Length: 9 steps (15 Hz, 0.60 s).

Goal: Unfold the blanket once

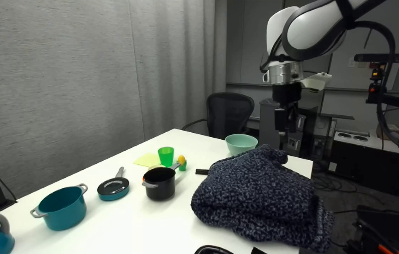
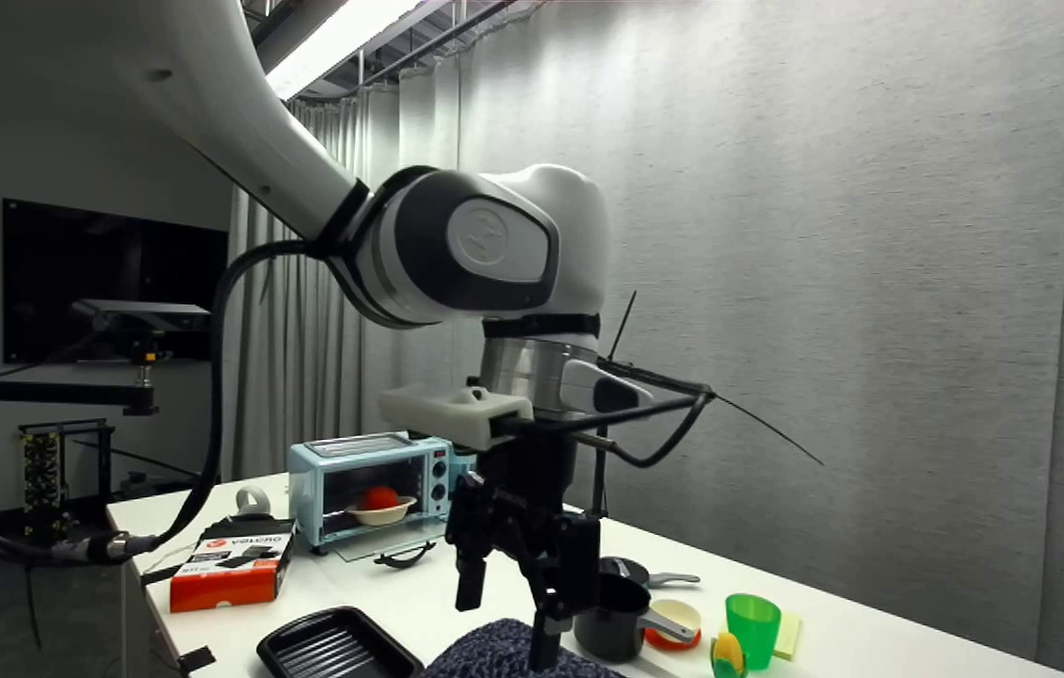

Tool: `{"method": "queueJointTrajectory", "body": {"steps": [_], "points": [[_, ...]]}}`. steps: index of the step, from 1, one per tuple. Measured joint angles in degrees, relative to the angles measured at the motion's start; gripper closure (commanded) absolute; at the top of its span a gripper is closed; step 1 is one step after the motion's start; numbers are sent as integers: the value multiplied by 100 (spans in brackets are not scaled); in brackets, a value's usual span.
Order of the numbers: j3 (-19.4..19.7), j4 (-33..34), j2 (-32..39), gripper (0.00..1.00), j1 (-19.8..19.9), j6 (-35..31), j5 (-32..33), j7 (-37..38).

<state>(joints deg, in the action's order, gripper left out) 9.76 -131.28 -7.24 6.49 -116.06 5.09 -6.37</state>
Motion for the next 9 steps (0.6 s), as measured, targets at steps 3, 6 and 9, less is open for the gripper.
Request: {"method": "queueJointTrajectory", "body": {"steps": [3,6,9], "points": [[171,295,536,0,181,-454,-479,294],[311,709,1139,0,397,-822,-915,576],[382,1129,1730,0,627,-962,-1267,787]]}}
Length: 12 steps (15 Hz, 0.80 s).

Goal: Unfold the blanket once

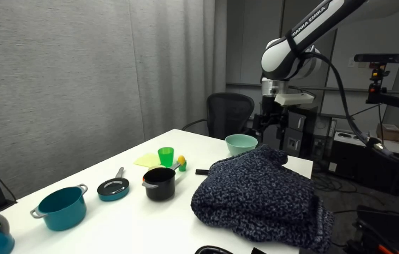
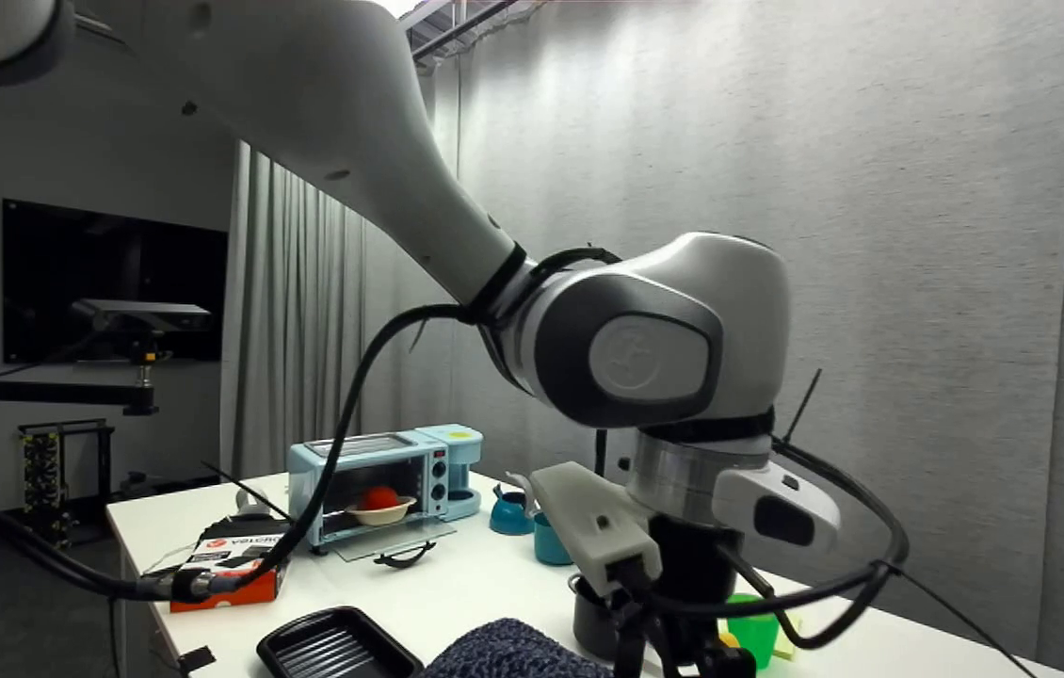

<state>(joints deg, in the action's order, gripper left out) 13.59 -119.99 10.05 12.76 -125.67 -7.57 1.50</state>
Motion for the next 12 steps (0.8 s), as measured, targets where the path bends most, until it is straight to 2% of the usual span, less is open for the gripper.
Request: {"method": "queueJointTrajectory", "body": {"steps": [3,6,9,12], "points": [[-4,420,617,0,249,303,-457,-245],[-57,921,1238,0,626,1047,-973,-1054],[-40,1708,1705,0,1270,2013,-1007,-1951],[-183,1970,1816,0,1330,2091,-1017,-2049]]}}
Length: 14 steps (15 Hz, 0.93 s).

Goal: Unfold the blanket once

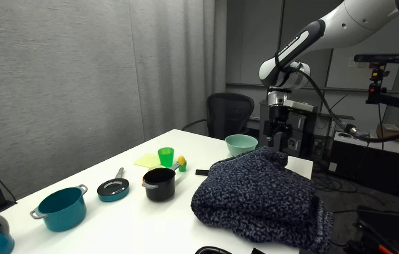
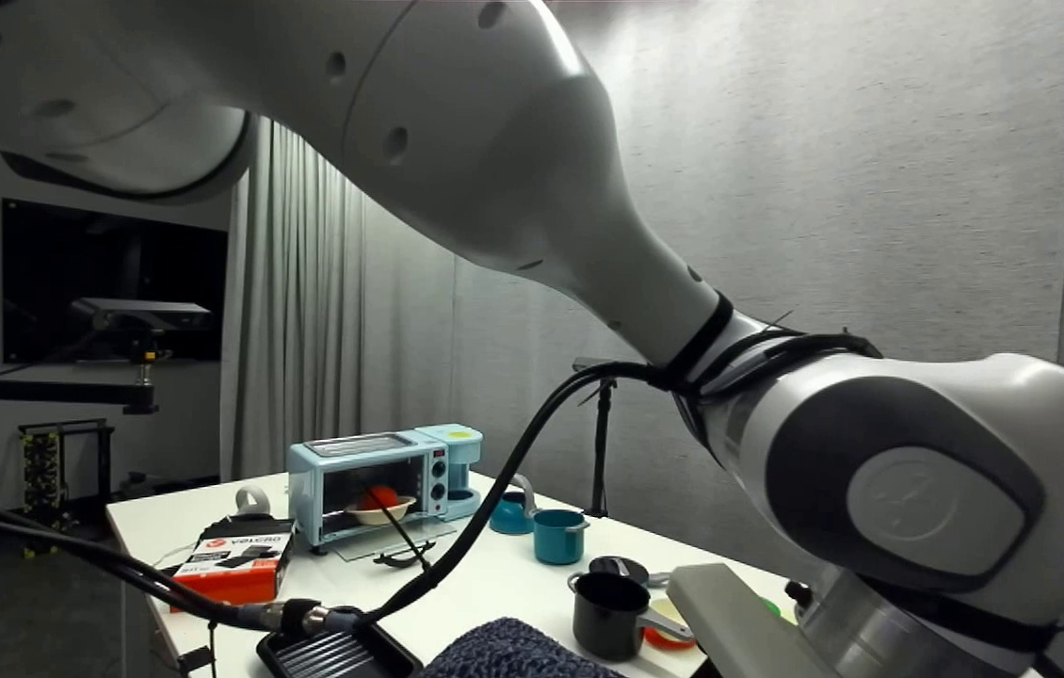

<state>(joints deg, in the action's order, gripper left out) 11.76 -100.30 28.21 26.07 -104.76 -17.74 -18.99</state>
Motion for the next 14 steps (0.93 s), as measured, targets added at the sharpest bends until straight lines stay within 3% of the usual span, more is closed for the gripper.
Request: {"method": "queueJointTrajectory", "body": {"steps": [5,7,14], "points": [[-640,-315,54,0,-604,-445,-470,710],[-680,-372,79,0,-766,-520,-488,832],[-652,-384,77,0,-734,-675,-499,831]]}}
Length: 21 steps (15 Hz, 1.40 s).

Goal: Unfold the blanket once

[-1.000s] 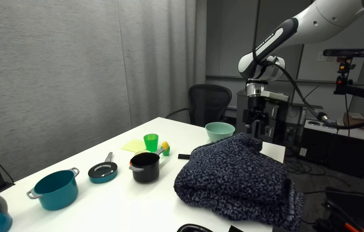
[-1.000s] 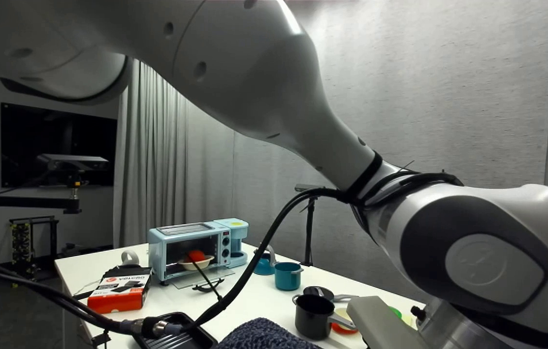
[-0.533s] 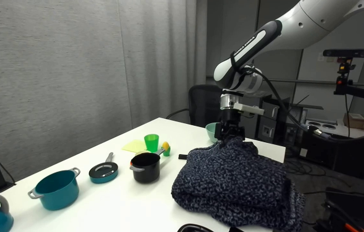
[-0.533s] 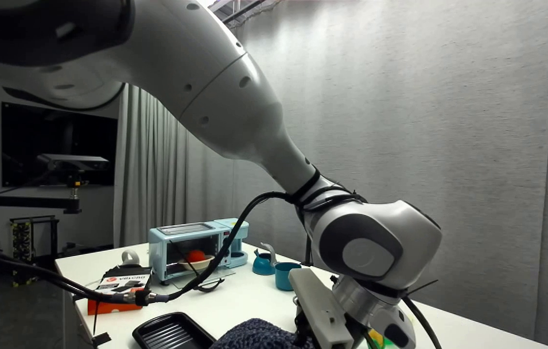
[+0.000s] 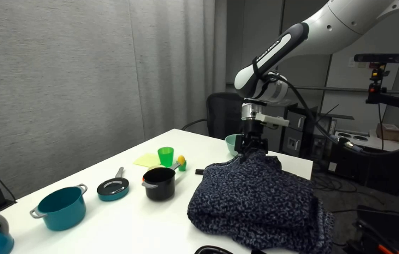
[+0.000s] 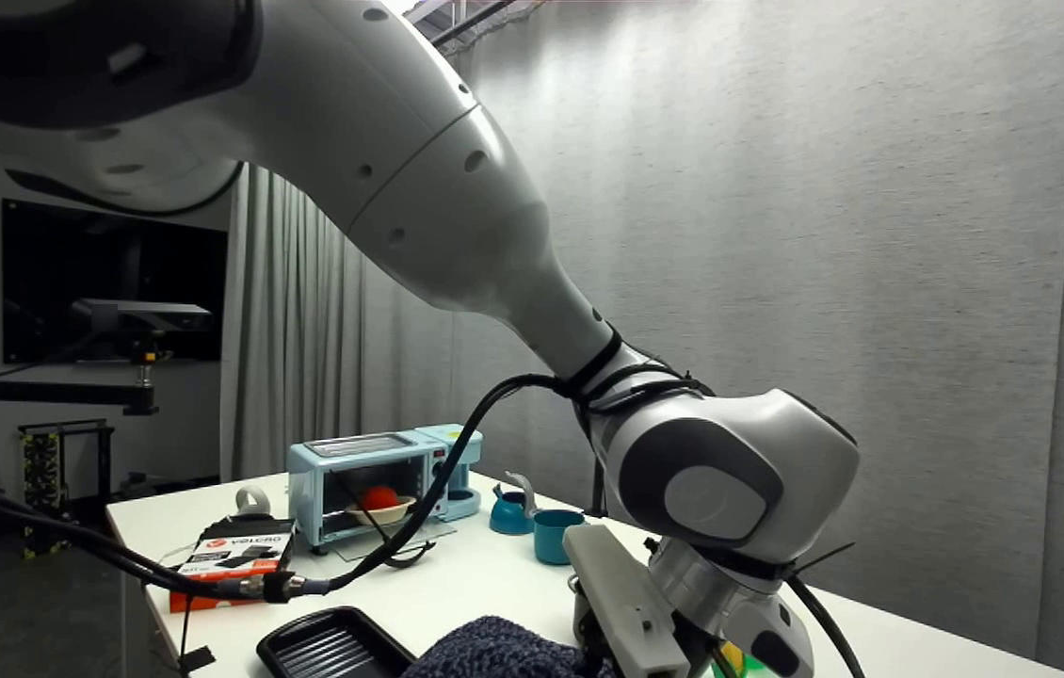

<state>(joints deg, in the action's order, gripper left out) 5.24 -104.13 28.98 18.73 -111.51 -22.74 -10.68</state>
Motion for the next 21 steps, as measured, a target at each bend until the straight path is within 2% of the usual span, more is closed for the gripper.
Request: {"method": "queueJointTrajectory", "body": {"steps": [3,5,7,10,12,14,18,21], "points": [[-2,-151,-94,0,-225,-706,139,63],[48,-246,-224,0,-358,-1011,474,198],[317,-264,-483,0,-314,-858,923,191],[808,-221,-886,0,-28,-217,1582,41],[1020,-125,-1072,0,279,-19,1653,-403],[1091,-3,-1136,0,711,72,1133,-987],[1191,462,-851,0,1565,844,55,-1652],[1192,904,-521,0,2069,1285,-254,-1881]]}}
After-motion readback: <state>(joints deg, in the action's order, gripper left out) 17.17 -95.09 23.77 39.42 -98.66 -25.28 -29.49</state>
